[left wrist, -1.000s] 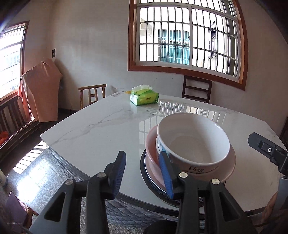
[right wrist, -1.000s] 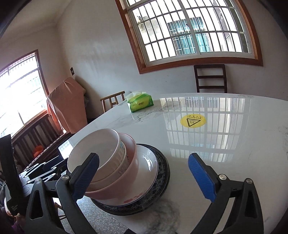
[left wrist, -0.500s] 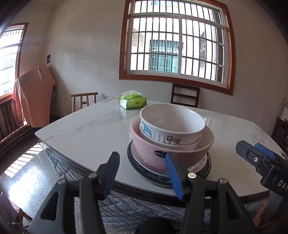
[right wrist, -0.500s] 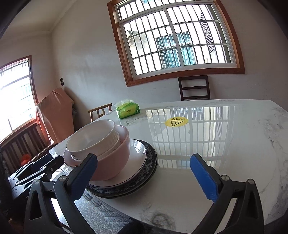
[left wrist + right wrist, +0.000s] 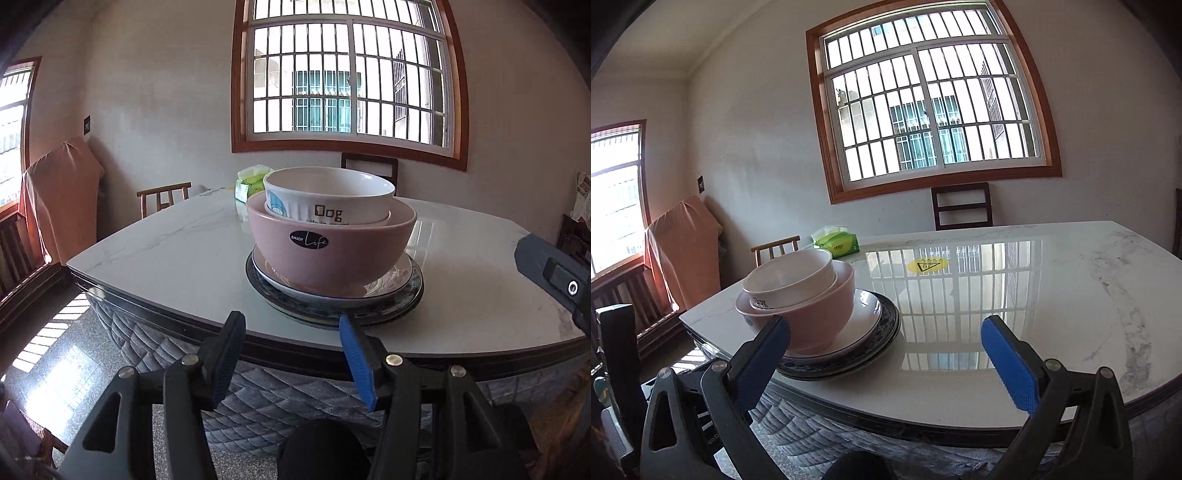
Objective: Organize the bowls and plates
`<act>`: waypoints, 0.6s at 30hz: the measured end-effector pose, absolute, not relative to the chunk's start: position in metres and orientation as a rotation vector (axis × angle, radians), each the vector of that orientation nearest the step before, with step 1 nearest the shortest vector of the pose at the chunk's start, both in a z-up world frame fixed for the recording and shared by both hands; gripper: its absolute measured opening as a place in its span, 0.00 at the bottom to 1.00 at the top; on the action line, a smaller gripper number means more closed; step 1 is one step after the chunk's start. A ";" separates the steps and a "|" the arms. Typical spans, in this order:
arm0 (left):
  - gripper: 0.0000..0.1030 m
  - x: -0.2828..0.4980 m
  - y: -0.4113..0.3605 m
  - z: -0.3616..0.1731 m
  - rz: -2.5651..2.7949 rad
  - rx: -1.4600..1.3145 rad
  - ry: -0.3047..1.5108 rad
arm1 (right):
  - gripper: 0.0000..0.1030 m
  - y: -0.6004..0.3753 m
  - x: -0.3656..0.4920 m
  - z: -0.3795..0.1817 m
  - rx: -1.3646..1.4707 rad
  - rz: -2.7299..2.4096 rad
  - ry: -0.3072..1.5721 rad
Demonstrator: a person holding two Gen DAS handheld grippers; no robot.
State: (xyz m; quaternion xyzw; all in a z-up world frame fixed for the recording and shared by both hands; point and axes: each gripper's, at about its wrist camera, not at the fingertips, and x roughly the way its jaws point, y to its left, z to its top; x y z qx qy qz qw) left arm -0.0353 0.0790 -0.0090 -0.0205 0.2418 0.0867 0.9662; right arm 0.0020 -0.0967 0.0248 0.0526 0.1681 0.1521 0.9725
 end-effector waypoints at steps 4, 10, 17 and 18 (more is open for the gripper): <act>0.54 -0.044 0.077 -0.007 0.165 -0.051 0.472 | 1.00 -0.088 -0.006 0.023 0.061 0.316 0.343; 0.54 -0.048 0.074 -0.004 0.185 -0.036 0.445 | 1.00 -0.089 -0.014 0.026 0.060 0.307 0.320; 0.54 -0.051 0.072 -0.001 0.208 -0.030 0.435 | 1.00 -0.098 -0.013 0.021 0.089 0.291 0.333; 0.54 -0.052 0.072 -0.001 0.210 -0.027 0.432 | 1.00 -0.099 -0.012 0.020 0.092 0.291 0.337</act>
